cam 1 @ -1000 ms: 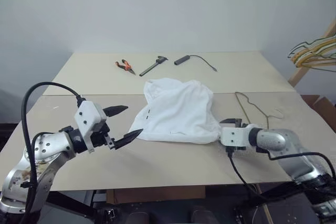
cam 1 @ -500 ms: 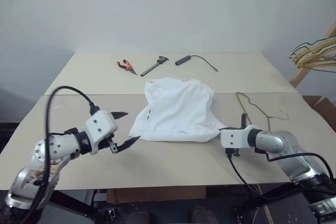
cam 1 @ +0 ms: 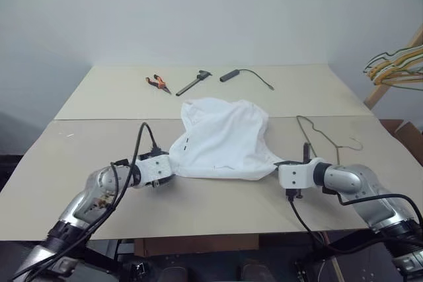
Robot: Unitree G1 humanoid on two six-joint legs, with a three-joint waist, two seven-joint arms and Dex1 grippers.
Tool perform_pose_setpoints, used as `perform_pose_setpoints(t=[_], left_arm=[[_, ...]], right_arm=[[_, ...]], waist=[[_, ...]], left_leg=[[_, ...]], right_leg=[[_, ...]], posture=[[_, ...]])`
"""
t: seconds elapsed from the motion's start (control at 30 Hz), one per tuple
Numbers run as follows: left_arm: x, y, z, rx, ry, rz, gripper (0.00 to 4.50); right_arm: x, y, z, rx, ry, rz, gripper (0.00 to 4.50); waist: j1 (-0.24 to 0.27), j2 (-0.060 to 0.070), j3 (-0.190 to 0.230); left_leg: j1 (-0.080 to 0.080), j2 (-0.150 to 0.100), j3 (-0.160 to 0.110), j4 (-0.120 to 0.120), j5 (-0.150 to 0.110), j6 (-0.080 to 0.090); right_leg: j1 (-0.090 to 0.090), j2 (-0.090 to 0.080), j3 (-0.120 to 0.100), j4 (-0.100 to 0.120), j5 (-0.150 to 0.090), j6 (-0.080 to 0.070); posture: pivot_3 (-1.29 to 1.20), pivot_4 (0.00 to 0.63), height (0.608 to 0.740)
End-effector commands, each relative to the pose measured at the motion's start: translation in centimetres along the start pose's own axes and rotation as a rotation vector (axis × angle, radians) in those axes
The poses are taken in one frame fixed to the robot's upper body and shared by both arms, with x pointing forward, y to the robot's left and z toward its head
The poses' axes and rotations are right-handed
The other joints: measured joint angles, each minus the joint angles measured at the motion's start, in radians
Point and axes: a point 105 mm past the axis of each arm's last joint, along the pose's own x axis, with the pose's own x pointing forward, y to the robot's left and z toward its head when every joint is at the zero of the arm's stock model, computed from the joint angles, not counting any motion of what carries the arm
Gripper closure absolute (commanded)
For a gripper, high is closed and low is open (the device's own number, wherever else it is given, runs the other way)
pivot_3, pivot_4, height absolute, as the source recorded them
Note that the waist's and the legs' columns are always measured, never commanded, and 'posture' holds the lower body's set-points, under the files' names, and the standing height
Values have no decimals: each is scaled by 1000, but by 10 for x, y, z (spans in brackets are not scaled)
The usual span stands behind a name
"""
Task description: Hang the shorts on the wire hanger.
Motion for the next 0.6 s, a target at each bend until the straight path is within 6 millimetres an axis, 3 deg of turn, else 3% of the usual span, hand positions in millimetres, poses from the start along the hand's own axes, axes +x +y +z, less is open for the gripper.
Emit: perform_pose_setpoints(t=[0.03,0.27,0.47,0.6], left_arm=[[8,5,3,44,0,-16,2208],[18,12,1,48,4,-15,4480],[18,20,0,57,-3,2,4480],[-2,20,6,95,-61,-63,4480]], right_arm=[[-8,-22,8,-31,-29,-73,4500],[-10,-18,8,-18,-27,-86,4500],[-11,-16,9,-15,-32,-82,4500],[-17,-21,11,-9,-47,-84,4500]], waist=[[0,0,0],[2,0,0],[2,0,0],[-2,0,0]], left_leg=[[0,0,0,0,0,0],[0,0,0,0,0,0],[0,0,0,0,0,0],[-1,0,0,0,0,0]], right_leg=[[0,0,0,0,0,0],[0,0,0,0,0,0],[0,0,0,0,0,0],[-1,0,0,0,0,0]], posture=[[-18,0,740],[0,0,740],[-3,0,740],[-2,0,740]])
